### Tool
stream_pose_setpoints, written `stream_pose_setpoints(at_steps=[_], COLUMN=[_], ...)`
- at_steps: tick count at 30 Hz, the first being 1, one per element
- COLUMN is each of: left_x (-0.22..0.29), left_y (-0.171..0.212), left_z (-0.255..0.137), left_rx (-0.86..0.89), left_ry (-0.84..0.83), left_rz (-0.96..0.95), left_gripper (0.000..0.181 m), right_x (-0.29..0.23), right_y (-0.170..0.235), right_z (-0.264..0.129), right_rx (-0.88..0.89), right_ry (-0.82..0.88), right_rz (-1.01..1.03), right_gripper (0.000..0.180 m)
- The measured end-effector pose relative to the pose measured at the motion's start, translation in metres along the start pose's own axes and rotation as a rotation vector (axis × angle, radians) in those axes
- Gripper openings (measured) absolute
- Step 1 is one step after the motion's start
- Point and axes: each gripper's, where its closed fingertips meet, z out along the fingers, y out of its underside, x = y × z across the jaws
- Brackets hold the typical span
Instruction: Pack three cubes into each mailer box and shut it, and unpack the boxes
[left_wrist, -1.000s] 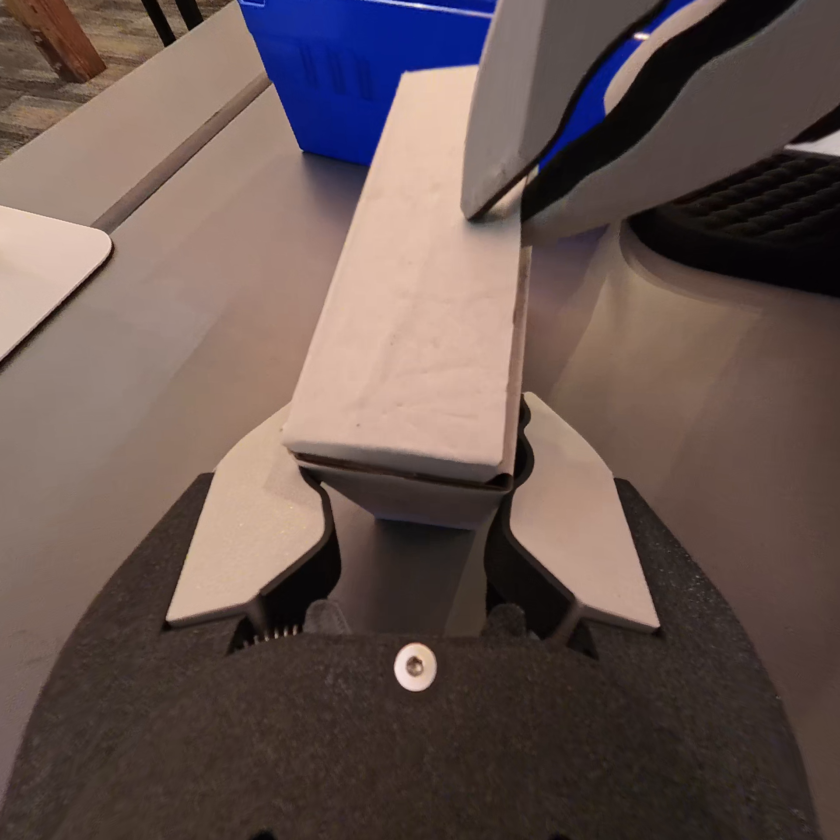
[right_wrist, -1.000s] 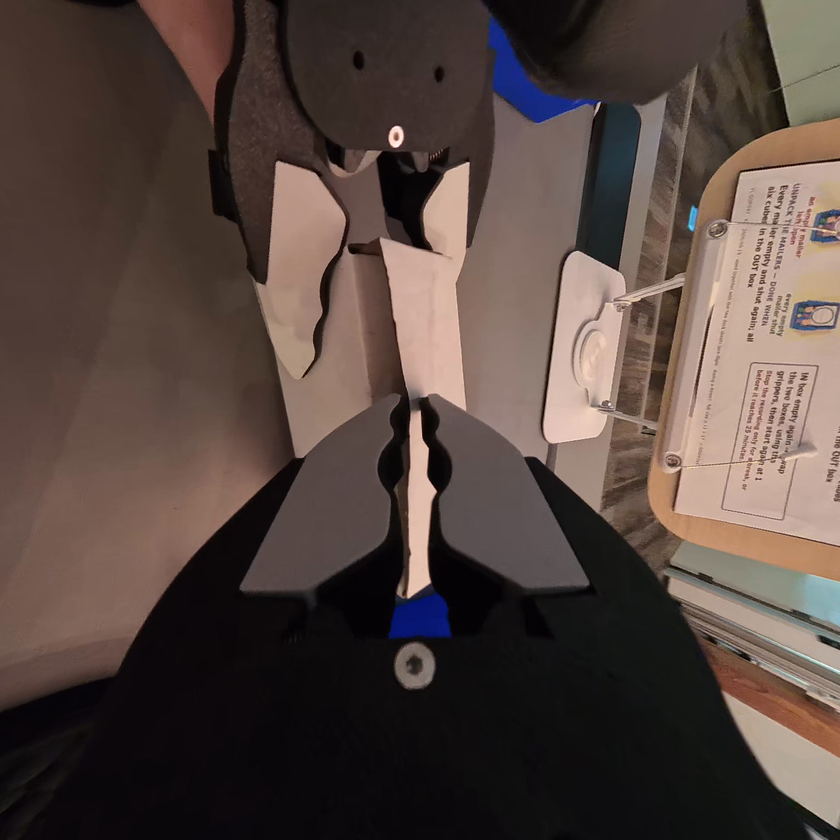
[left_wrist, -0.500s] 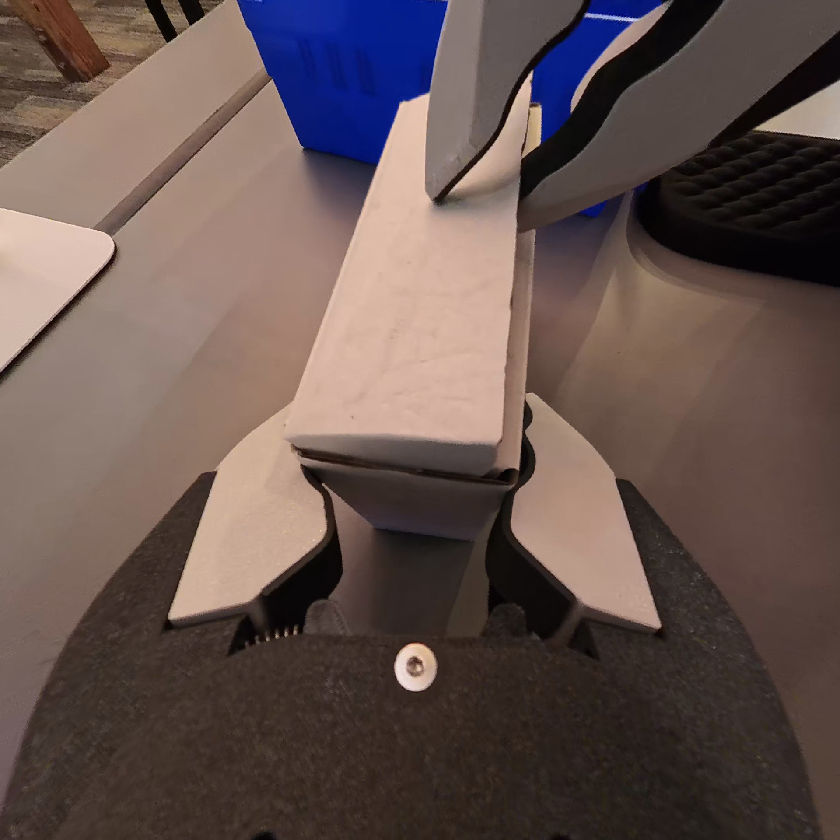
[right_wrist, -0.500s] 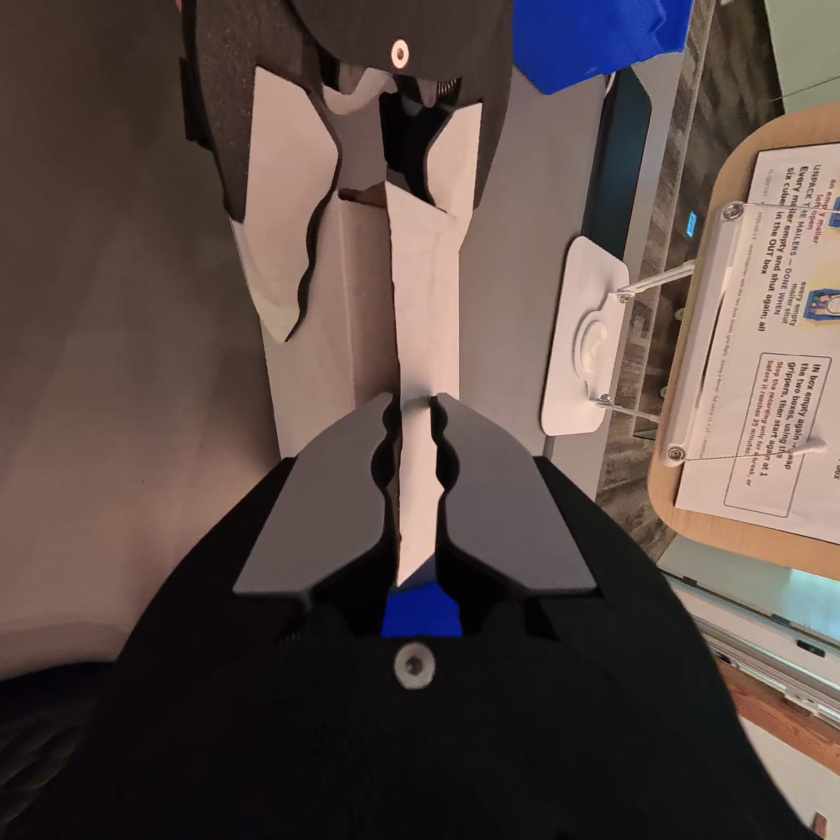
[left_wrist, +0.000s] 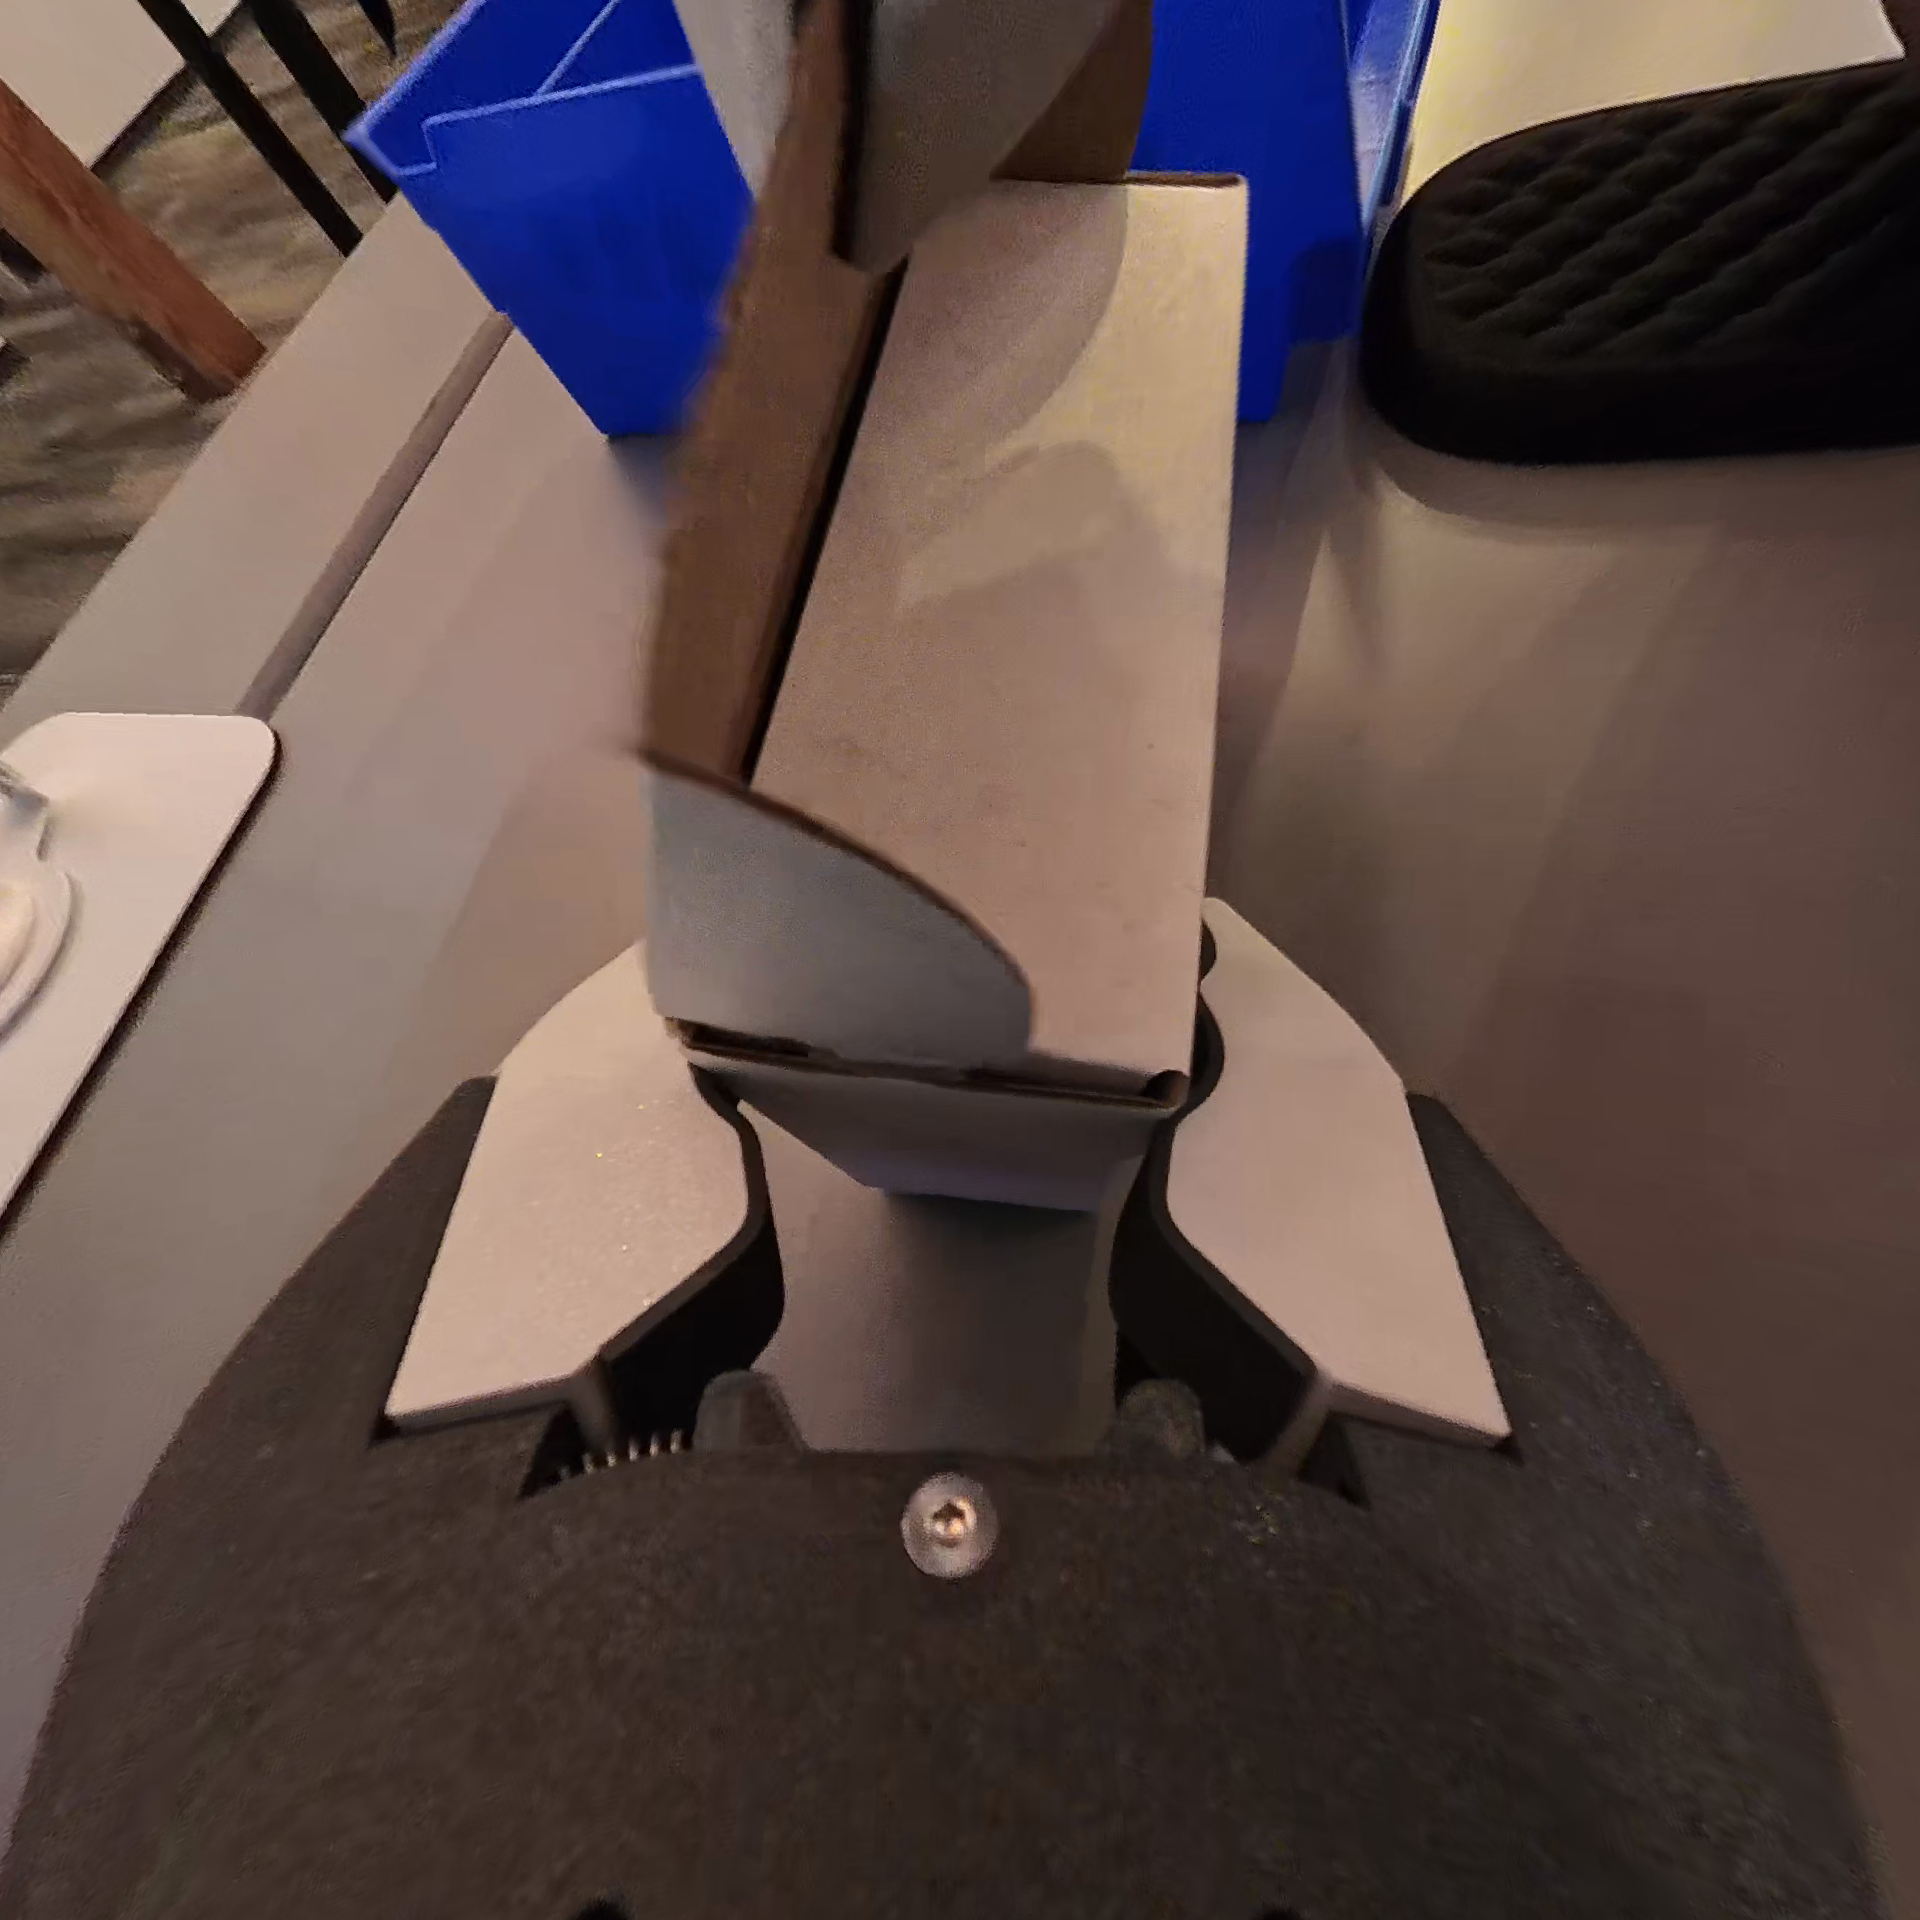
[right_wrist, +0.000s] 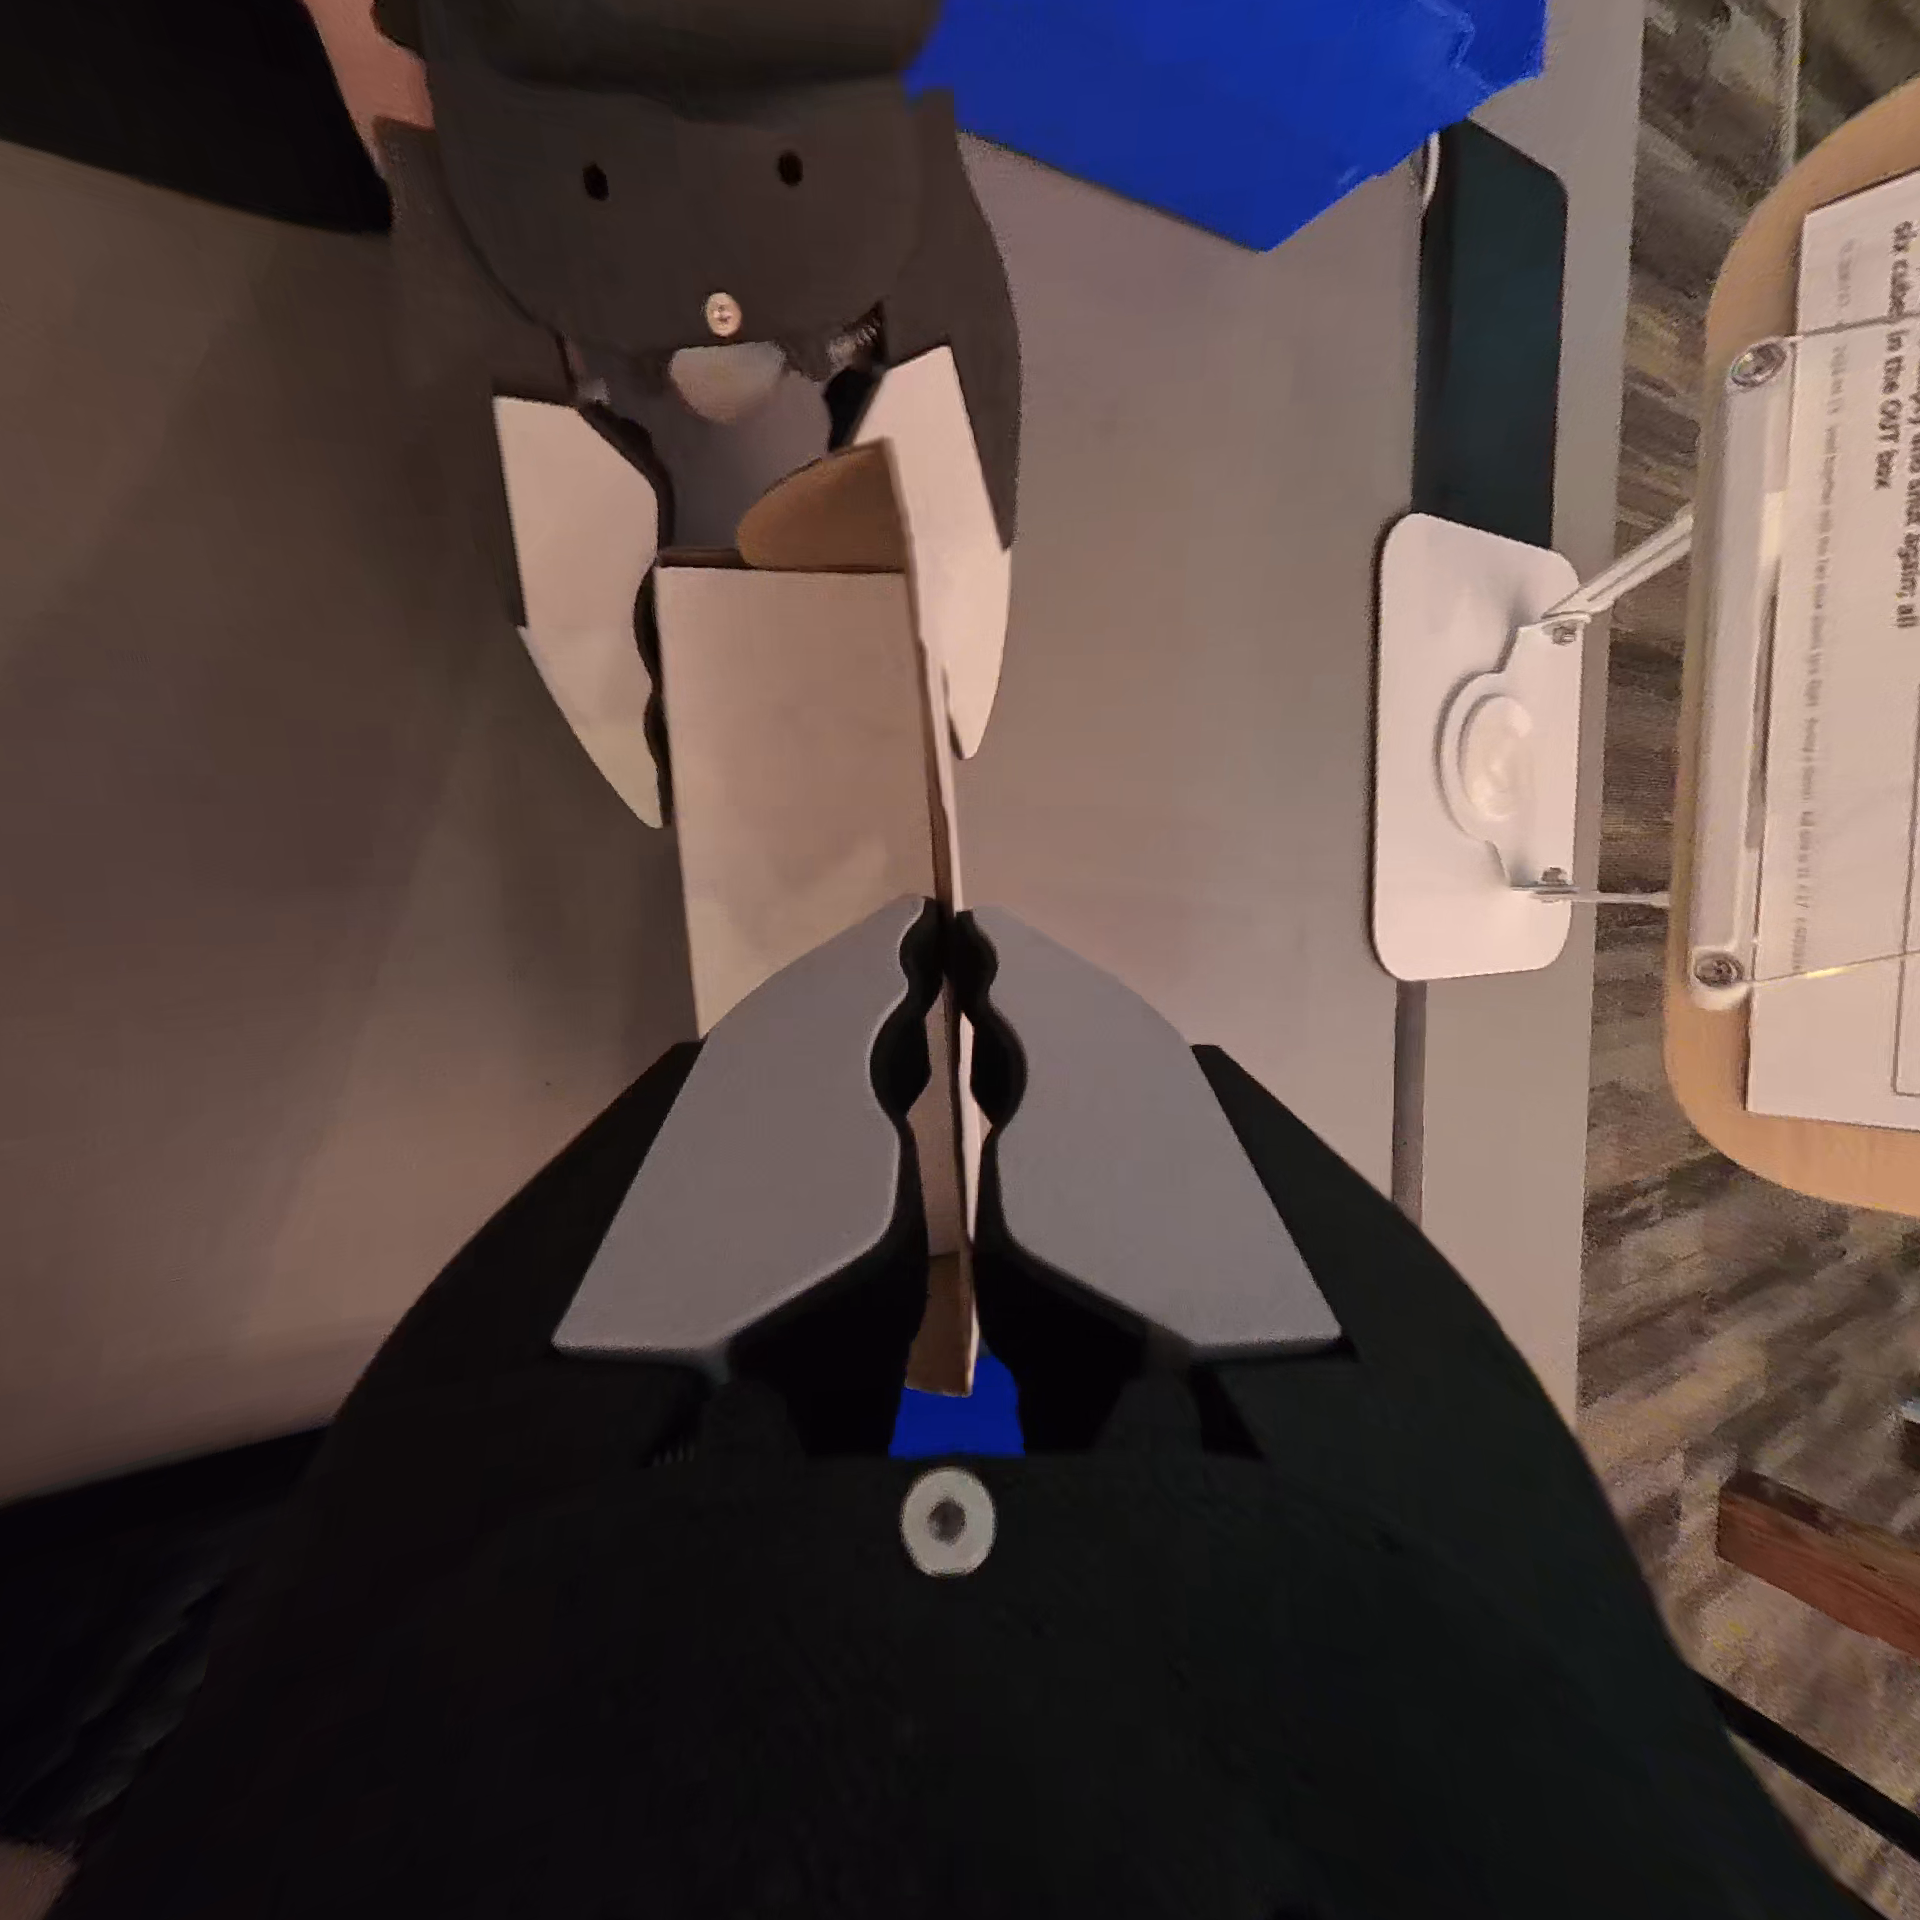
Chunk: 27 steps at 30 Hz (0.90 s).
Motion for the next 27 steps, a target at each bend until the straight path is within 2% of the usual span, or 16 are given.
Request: stream_pose_setpoints(at_steps=[6,8,9,13,18,21,23,27], left_x=[0.002,0.003,0.004,0.001,-0.015,-0.03,-0.031,-0.02], left_y=[-0.001,-0.001,-0.001,0.001,0.009,0.015,0.018,0.014], left_z=[0.0,-0.001,-0.002,-0.004,-0.004,-0.004,-0.005,-0.003], left_rx=[-0.001,-0.001,-0.003,-0.005,-0.09,-0.14,-0.144,-0.053], left_ry=[-0.011,-0.026,-0.034,-0.069,-0.261,-0.419,-0.421,-0.293], left_rz=[0.049,0.102,0.128,0.191,0.401,0.505,0.477,0.252], left_gripper=[0.08,0.08,0.08,0.08,0.08,0.08,0.08,0.088], right_x=[-0.002,-0.003,-0.005,-0.013,-0.019,-0.016,-0.015,-0.016], right_y=[0.001,0.016,0.023,0.019,0.017,0.019,0.018,0.017], right_z=[-0.002,0.004,0.008,0.007,0.007,0.015,0.016,0.016], right_rx=[0.034,-0.062,-0.112,-0.101,-0.01,-0.016,-0.014,0.006], right_ry=[-0.025,-0.015,-0.014,-0.1,-0.251,-0.235,-0.227,-0.259], right_rz=[0.002,-0.02,-0.041,0.028,0.155,0.155,0.164,0.206], right_gripper=[0.004,0.01,0.007,0.004,0.004,0.004,0.004,0.004])
